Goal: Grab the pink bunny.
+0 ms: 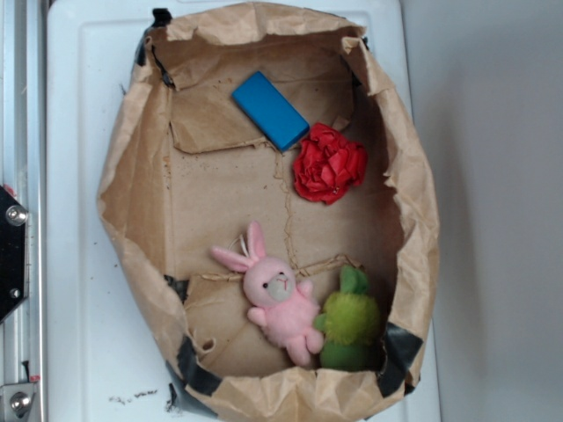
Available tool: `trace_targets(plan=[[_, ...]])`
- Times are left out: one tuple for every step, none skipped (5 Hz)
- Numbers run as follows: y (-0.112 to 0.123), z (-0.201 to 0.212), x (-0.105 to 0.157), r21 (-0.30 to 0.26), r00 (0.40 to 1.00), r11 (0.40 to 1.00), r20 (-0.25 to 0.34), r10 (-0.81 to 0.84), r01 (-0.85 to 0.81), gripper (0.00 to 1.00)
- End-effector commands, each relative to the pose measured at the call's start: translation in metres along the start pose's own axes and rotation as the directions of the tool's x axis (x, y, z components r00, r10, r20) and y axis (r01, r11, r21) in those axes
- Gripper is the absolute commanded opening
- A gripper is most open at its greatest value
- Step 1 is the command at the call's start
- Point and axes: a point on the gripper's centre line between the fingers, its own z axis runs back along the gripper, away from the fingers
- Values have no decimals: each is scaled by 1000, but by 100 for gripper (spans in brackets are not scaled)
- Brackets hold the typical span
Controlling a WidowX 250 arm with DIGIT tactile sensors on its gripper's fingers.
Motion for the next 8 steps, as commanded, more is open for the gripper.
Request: trace_targets(plan=[[0,0,0,0,1000,1000,0,0,0,100],[-17,-18,44,-30,965,970,-95,-244,242,100],[-20,-36,71,-74,909,923,-163,-384,377,100],[-18,-53,92,-75,892,900,-125,-435,429,100],[-14,-68,110,-59,859,859,-26,-511,509,100],[-12,-87,137,-47,853,857,146,-502,513,100],[-9,-106,175,-26,879,891,178,-442,454,100],[2,-124,194,10,888,906,196,-416,422,100]])
